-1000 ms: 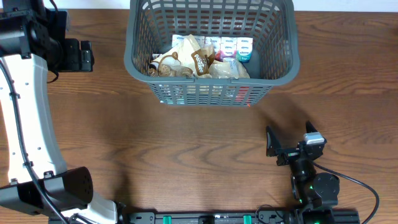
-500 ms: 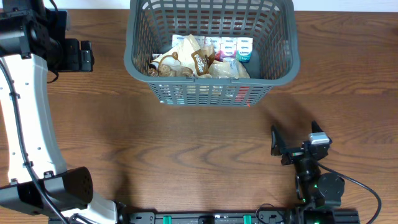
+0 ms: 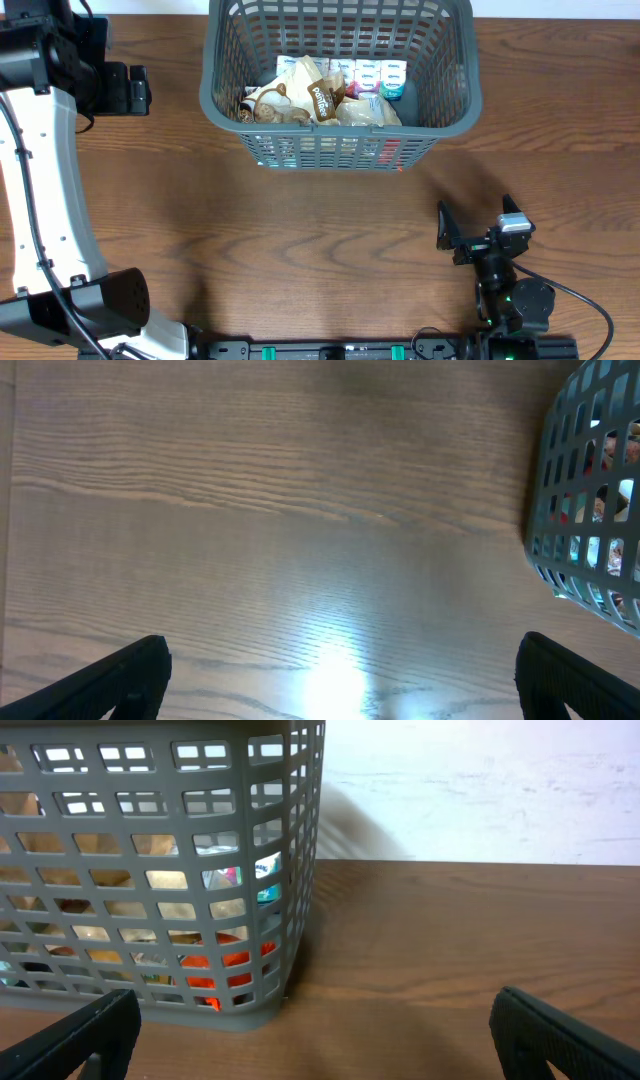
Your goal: Pack container
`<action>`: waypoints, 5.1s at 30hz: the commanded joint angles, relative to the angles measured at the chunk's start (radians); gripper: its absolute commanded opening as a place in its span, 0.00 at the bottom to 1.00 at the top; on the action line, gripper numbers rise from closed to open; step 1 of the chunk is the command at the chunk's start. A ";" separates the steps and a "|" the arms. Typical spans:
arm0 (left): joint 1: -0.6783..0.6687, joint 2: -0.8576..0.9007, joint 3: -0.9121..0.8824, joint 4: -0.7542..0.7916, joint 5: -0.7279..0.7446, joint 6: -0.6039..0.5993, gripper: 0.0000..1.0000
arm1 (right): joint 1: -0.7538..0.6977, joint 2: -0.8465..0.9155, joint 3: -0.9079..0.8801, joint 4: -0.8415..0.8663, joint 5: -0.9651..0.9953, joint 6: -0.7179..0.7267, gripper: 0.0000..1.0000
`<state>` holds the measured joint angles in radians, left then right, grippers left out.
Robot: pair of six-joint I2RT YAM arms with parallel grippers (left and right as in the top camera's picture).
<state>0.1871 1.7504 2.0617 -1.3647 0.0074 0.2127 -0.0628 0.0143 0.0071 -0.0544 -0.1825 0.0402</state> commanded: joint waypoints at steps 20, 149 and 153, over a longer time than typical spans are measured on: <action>0.005 -0.019 0.014 -0.015 -0.044 0.032 0.99 | -0.009 -0.009 -0.002 -0.003 -0.008 -0.012 0.99; -0.333 -1.746 -2.057 1.300 0.071 -0.131 0.99 | -0.009 -0.009 -0.002 -0.003 -0.008 -0.012 0.99; -0.333 -1.746 -2.057 1.300 0.071 -0.131 0.99 | -0.009 -0.009 -0.002 -0.003 -0.008 -0.012 0.99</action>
<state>-0.1459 0.0109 0.0391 -0.0551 0.0788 0.0689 -0.0631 0.0120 0.0071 -0.0528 -0.1837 0.0402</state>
